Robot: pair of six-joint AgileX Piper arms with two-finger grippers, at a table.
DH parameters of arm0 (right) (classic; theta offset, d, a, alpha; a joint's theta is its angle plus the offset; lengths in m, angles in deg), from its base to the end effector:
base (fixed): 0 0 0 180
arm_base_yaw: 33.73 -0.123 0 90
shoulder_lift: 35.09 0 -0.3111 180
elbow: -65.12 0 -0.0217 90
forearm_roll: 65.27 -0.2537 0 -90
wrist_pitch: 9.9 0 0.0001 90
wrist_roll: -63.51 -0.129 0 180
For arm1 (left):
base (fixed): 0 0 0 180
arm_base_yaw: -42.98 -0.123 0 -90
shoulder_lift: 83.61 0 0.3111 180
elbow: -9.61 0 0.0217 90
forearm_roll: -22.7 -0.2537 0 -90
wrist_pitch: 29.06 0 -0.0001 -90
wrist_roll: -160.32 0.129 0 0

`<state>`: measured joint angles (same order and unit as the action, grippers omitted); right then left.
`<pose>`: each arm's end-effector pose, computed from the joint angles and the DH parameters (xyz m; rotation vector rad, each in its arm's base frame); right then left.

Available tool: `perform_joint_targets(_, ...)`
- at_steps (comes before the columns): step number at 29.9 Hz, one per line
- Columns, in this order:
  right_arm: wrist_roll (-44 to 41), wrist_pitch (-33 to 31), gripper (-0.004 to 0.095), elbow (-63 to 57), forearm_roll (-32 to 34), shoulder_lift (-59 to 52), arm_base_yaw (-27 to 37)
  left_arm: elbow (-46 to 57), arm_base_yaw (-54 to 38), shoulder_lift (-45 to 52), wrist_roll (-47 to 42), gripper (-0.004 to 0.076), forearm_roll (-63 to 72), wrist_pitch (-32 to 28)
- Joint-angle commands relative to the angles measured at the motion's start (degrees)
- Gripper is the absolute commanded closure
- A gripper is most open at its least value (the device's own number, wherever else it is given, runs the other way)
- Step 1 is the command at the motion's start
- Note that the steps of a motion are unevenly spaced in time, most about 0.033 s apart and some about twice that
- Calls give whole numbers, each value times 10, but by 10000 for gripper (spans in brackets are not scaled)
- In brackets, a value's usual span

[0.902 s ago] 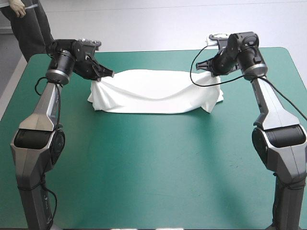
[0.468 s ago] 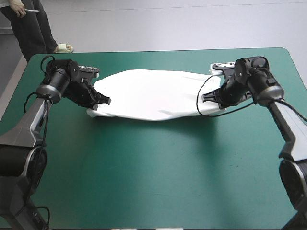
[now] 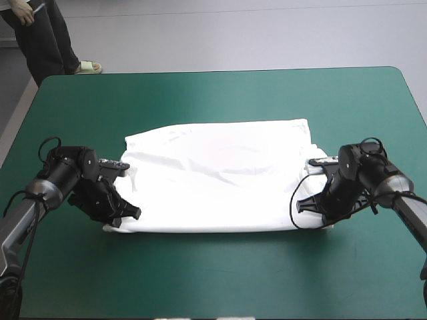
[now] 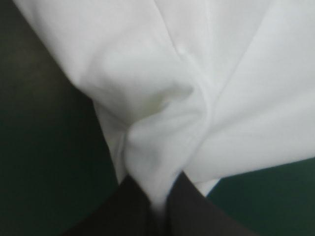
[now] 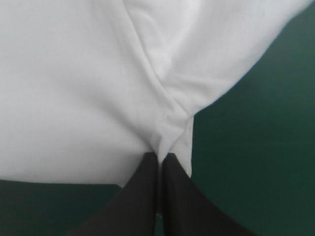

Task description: Fold the cloth

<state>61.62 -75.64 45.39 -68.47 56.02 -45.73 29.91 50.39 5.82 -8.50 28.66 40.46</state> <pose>0.2515 0.0602 0.2355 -0.2391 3.0780 0.0902 0.2435 -0.0443 0.2356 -0.4493 -3.1019 0.1529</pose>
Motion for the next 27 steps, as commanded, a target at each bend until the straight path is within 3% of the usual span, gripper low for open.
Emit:
perform_joint_targets(1,26,36,927,-42,-7,-38,1,33,1,44,-3,733,-18,20)
perform_joint_targets(4,38,63,908,-65,-25,-43,1,42,1,48,-4,703,-22,14)
perform_joint_targets(6,38,80,811,-69,-37,-43,1,42,1,48,-4,617,-14,15)
perform_joint_targets(8,39,94,638,-69,-46,-43,1,42,1,48,-4,491,6,14)
perform_joint_targets(11,39,114,276,-67,-49,-49,1,42,1,48,-4,244,36,11)
perform_joint_targets(14,27,108,52,-47,-24,-63,1,41,1,48,-3,127,37,11)
perform_joint_targets(18,0,94,26,8,32,-100,2,13,1,58,-13,126,33,9)
perform_joint_targets(27,5,58,76,89,57,-163,2,-141,1,131,-52,126,17,9)
